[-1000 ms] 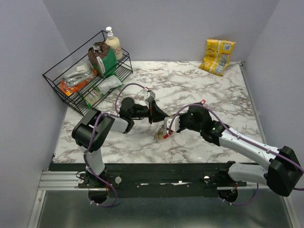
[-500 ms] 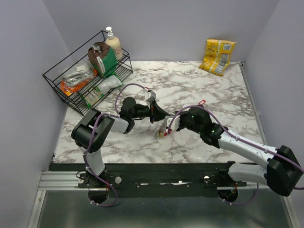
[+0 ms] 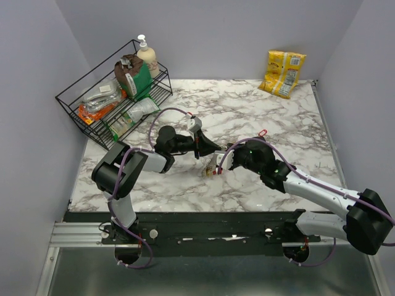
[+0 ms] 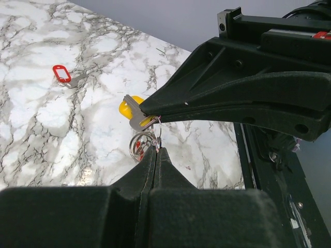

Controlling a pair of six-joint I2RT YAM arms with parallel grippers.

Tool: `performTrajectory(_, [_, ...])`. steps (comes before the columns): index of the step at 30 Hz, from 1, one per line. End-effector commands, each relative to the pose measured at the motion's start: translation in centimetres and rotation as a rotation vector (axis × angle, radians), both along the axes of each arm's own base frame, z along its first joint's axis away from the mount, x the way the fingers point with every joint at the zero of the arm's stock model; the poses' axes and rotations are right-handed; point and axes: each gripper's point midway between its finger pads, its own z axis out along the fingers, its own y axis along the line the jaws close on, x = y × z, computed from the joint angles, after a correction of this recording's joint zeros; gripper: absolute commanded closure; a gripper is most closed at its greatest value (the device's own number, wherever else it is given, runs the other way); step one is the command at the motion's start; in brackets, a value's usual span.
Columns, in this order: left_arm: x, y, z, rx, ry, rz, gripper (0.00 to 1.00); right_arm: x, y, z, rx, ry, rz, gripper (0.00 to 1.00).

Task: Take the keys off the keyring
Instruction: Remove the key from the keyring.

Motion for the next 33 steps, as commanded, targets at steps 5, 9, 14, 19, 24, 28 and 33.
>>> performTrajectory(5, [-0.3, 0.9, 2.3, -0.053, -0.055, -0.002, 1.00, 0.6, -1.8, -0.8, -0.053, -0.005, -0.065, 0.99])
performTrajectory(9, [-0.1, 1.3, 3.0, -0.083, -0.042, 0.011, 1.00, -0.6, -1.4, -1.7, -0.069, 0.047, -0.008, 0.99])
performTrajectory(14, [0.0, 1.7, 3.7, -0.114, -0.044, 0.014, 1.00, -2.2, -0.7, -3.2, -0.087, 0.138, 0.069, 0.99])
performTrajectory(19, [-0.1, 1.7, 3.7, -0.120, -0.041, 0.019, 1.00, -2.7, -0.5, -3.6, -0.093, 0.173, 0.087, 0.99])
performTrajectory(24, [-0.1, 1.6, 3.6, -0.127, -0.025, 0.015, 1.00, -4.2, 0.5, -3.3, -0.044, 0.244, 0.153, 0.99])
performTrajectory(28, [-0.3, 1.5, 3.4, -0.131, -0.011, -0.001, 1.00, -3.7, 1.0, -1.7, 0.008, 0.241, 0.123, 0.99])
performTrajectory(33, [-0.3, 1.4, 3.2, -0.126, -0.006, -0.008, 0.86, -3.1, 0.7, 0.2, 0.055, 0.198, 0.087, 0.99])
